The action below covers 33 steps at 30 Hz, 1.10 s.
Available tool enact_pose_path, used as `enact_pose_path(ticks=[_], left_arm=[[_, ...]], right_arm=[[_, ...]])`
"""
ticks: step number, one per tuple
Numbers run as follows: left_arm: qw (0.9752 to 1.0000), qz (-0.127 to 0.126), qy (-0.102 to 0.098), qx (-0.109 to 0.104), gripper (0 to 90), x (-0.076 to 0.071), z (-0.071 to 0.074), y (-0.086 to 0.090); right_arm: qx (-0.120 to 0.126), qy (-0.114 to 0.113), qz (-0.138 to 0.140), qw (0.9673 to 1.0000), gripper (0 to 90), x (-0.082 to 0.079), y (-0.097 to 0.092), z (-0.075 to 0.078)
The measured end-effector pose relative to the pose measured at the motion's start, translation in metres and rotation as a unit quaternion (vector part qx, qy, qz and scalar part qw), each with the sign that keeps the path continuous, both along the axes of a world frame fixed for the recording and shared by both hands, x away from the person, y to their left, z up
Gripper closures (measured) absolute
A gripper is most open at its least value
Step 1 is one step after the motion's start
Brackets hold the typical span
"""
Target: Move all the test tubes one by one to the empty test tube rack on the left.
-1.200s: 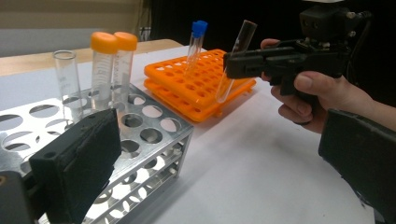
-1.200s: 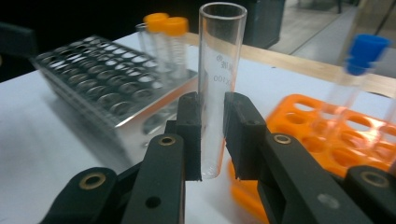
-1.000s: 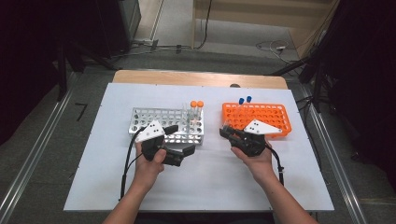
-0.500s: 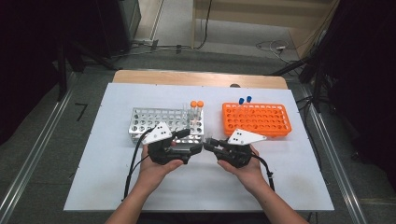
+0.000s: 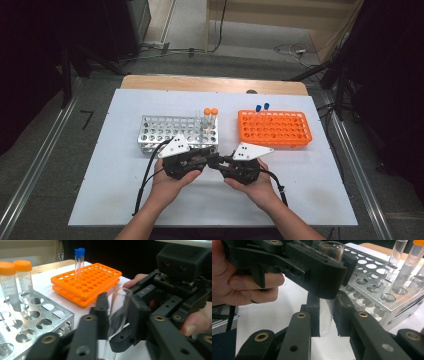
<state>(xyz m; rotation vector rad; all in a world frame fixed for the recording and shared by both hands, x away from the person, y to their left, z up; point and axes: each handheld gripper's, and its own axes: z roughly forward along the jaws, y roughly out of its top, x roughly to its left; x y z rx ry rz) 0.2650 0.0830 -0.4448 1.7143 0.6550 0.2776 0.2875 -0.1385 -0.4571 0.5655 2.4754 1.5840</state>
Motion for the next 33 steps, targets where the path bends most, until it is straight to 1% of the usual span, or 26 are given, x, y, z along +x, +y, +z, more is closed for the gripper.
enact_pose_path(ticks=[1,2,5,7,8,10,14,16,18,20,22,24,27,29,31,33], left_arm=[[1.0,0.003,-0.006,0.004,76.0,0.0,0.0,0.0],[0.9999,0.005,-0.007,0.007,76.6,-0.001,0.0,0.0],[0.9999,0.006,-0.012,0.009,77.1,0.0,0.001,0.0],[0.9998,0.008,-0.015,0.008,77.2,0.0,0.002,0.001],[0.9998,0.011,-0.015,0.008,77.2,0.001,0.003,0.002],[0.9998,0.016,-0.013,0.001,77.2,0.002,0.003,0.005],[0.9994,0.034,-0.01,-0.004,77.2,0.008,0.004,0.015],[0.9992,0.04,-0.01,-0.004,77.2,0.01,0.006,0.02],[0.9987,0.048,-0.011,-0.009,77.2,0.013,0.008,0.026],[0.9983,0.056,-0.012,-0.007,77.2,0.016,0.011,0.032],[0.9977,0.066,-0.013,-0.01,77.2,0.019,0.014,0.037],[0.9972,0.073,-0.014,-0.009,77.2,0.022,0.017,0.043],[0.9962,0.085,-0.019,-0.008,77.2,0.027,0.022,0.049],[0.9954,0.094,-0.02,-0.007,77.2,0.031,0.025,0.053],[0.9946,0.102,-0.018,-0.011,77.2,0.035,0.027,0.057],[0.9935,0.112,-0.022,-0.005,77.2,0.04,0.029,0.06]], right_arm=[[0.0,0.001,0.0,1.0,74.3,0.0,0.0,0.0],[0.001,0.002,0.001,1.0,74.3,0.001,0.0,-0.001],[0.002,0.001,0.0,1.0,74.1,0.001,0.0,-0.001],[0.002,-0.002,-0.002,1.0,72.0,0.002,-0.002,0.0],[0.005,-0.005,-0.003,1.0,66.5,0.002,-0.003,0.001],[0.01,-0.008,-0.008,0.9999,55.8,0.004,-0.009,0.003],[0.019,-0.008,-0.027,0.9994,39.6,0.009,-0.026,0.007],[0.016,-0.012,-0.035,0.9992,30.9,0.01,-0.036,0.006],[0.015,-0.007,-0.043,0.9989,24.4,0.012,-0.046,0.005],[0.011,-0.008,-0.051,0.9986,19.4,0.012,-0.054,0.004],[0.01,-0.008,-0.058,0.9982,14.0,0.013,-0.062,0.003],[0.008,-0.004,-0.057,0.9983,5.9,0.014,-0.069,0.002],[0.006,0.004,-0.06,0.9982,0.2,0.014,-0.08,-0.002],[0.002,0.007,-0.06,0.9981,0.0,0.013,-0.086,-0.004],[0.006,0.014,-0.06,0.9981,0.0,0.013,-0.093,-0.005],[0.004,0.015,-0.063,0.9979,0.0,0.012,-0.1,-0.007]])
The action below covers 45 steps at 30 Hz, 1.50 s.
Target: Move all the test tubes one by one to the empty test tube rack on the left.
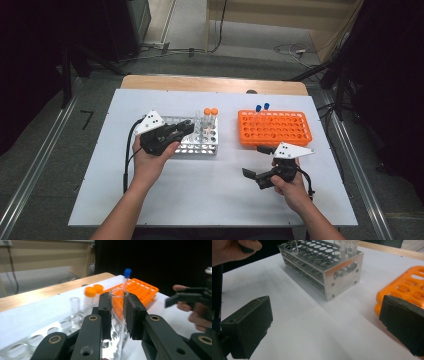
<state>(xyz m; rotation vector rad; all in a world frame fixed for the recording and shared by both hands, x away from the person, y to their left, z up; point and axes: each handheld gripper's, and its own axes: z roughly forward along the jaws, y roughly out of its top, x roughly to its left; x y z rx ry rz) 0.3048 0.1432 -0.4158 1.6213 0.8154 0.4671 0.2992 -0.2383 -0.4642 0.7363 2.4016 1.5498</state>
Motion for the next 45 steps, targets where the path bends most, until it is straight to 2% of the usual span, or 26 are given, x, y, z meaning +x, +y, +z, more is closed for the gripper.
enact_pose_path(ticks=[4,9,20,25,34,40,45], left_arm=[[0.9998,0.019,-0.003,0.0,77.2,0.011,0.004,0.007],[0.9993,0.037,0.003,-0.002,77.2,0.025,0.002,0.011],[0.9976,0.07,-0.003,-0.007,77.2,0.053,0.004,0.005],[0.9965,0.084,0.006,-0.006,77.2,0.064,-0.003,0.003],[0.9959,0.09,0.003,0.007,77.2,0.075,-0.005,-0.005],[0.9964,0.082,0.015,0.019,77.2,0.077,-0.01,-0.007],[0.9962,0.075,0.025,0.038,77.1,0.078,-0.015,-0.011]], right_arm=[[0.002,0.007,-0.003,1.0,0.0,-0.002,-0.013,-0.004],[0.004,0.008,-0.017,0.9998,0.0,0.001,-0.022,-0.006],[0.004,0.007,-0.021,0.9998,0.0,0.005,-0.023,-0.008],[0.002,0.009,-0.023,0.9997,0.0,0.006,-0.023,-0.01],[-0.002,0.008,-0.026,0.9996,0.0,0.007,-0.024,-0.011],[-0.003,0.008,-0.03,0.9995,0.0,0.009,-0.026,-0.013],[-0.006,0.008,-0.033,0.9994,0.0,0.01,-0.026,-0.014]])
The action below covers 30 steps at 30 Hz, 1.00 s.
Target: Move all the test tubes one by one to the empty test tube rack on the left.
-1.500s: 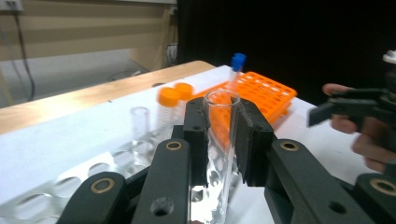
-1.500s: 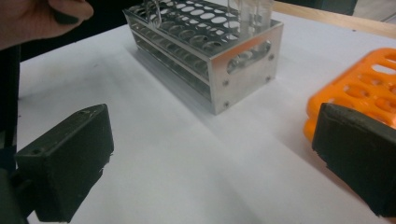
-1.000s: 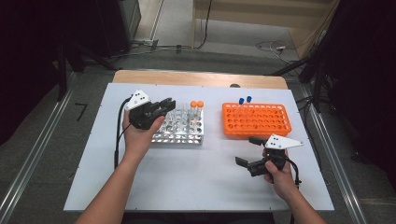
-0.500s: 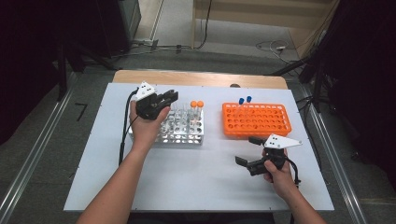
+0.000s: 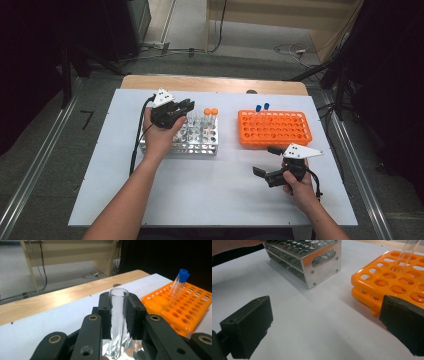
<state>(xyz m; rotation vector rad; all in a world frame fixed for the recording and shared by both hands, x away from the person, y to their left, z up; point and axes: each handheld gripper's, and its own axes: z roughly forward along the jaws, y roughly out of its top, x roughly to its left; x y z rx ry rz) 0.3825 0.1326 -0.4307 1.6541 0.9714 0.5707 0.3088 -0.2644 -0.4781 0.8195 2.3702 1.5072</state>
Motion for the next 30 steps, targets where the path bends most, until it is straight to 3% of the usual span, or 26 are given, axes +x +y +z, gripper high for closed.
enact_pose_path(ticks=[10,16,22,30], left_arm=[[0.999,-0.008,0.039,0.019,74.8,-0.001,-0.006,0.0],[0.9984,-0.008,0.055,0.009,64.6,-0.005,-0.005,0.004],[0.9984,-0.016,0.052,-0.017,41.2,-0.018,0.0,0.008],[0.9967,-0.06,0.04,-0.038,16.8,-0.05,0.001,0.007]], right_arm=[[-0.005,0.003,-0.006,1.0,0.0,0.003,-0.002,-0.004],[-0.004,0.005,-0.009,0.9999,0.0,0.005,-0.002,-0.005],[0.004,0.008,-0.021,0.9997,0.0,0.009,-0.005,-0.004],[0.004,0.001,-0.04,0.9992,0.0,0.015,-0.005,0.005]])
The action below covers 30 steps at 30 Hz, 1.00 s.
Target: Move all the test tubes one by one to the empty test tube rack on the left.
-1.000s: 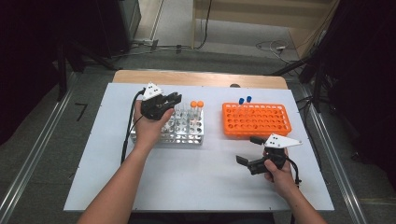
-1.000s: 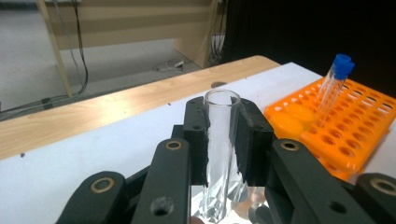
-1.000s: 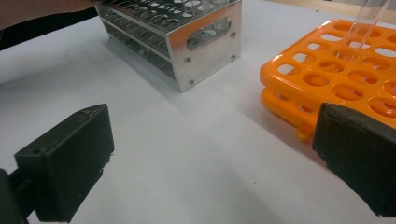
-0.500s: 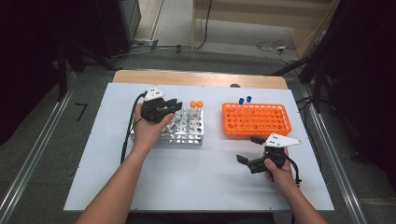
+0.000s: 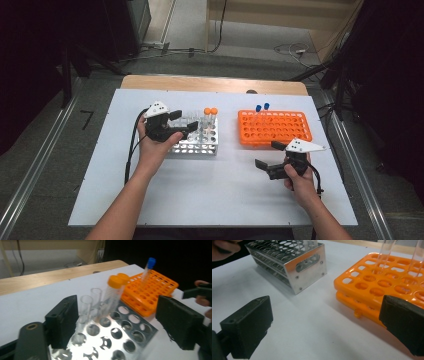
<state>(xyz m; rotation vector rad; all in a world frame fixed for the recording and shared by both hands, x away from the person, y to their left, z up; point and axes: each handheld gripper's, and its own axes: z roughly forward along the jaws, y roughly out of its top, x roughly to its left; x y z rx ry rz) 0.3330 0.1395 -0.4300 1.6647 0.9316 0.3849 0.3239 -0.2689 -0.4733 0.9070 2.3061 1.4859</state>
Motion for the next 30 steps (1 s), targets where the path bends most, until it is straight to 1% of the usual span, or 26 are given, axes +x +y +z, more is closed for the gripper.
enact_pose_path(ticks=[1,4,8,13,15,17,19,21,22,24,26,28,30], left_arm=[[1.0,-0.003,-0.002,-0.003,15.0,-0.004,0.0,0.0],[0.9998,-0.014,-0.005,-0.014,9.1,-0.017,-0.003,0.002],[0.9996,-0.024,-0.009,-0.015,3.4,-0.03,-0.007,0.005],[0.9992,-0.034,-0.016,-0.015,0.7,-0.046,-0.014,0.007],[0.9991,-0.035,-0.016,-0.016,0.1,-0.051,-0.017,0.006],[0.999,-0.039,-0.015,-0.015,0.0,-0.056,-0.021,0.005],[0.999,-0.042,-0.012,-0.009,0.0,-0.058,-0.025,0.003],[0.9989,-0.044,-0.012,-0.009,0.0,-0.06,-0.026,0.001],[0.9988,-0.046,-0.012,-0.013,0.0,-0.061,-0.027,0.0],[0.9988,-0.047,-0.01,-0.012,0.0,-0.061,-0.029,-0.002],[0.9987,-0.05,-0.008,-0.011,0.0,-0.061,-0.03,-0.004],[0.9985,-0.053,-0.005,-0.012,0.0,-0.062,-0.032,-0.006],[0.9985,-0.054,-0.005,-0.011,0.0,-0.062,-0.032,-0.006]], right_arm=[[-0.001,-0.003,-0.003,1.0,0.0,0.002,0.0,0.001],[0.003,0.001,-0.014,0.9999,0.0,0.007,0.0,0.004],[0.006,0.0,-0.023,0.9997,0.0,0.013,0.0,0.008],[0.001,-0.004,-0.035,0.9994,0.0,0.024,0.003,0.011],[0.001,-0.005,-0.049,0.9988,2.2,0.029,0.004,0.012],[0.002,-0.007,-0.056,0.9984,3.4,0.035,0.004,0.013],[0.001,-0.008,-0.067,0.9977,4.9,0.041,0.004,0.014],[-0.001,-0.009,-0.096,0.9953,11.5,0.049,0.003,0.017],[0.001,-0.01,-0.103,0.9946,13.5,0.052,0.002,0.018],[0.006,-0.01,-0.131,0.9913,21.2,0.061,0.0,0.021],[0.008,-0.009,-0.142,0.9897,28.7,0.068,-0.002,0.023],[0.004,-0.009,-0.15,0.9886,35.2,0.074,-0.003,0.023],[0.002,-0.004,-0.159,0.9873,41.6,0.079,-0.002,0.022]])
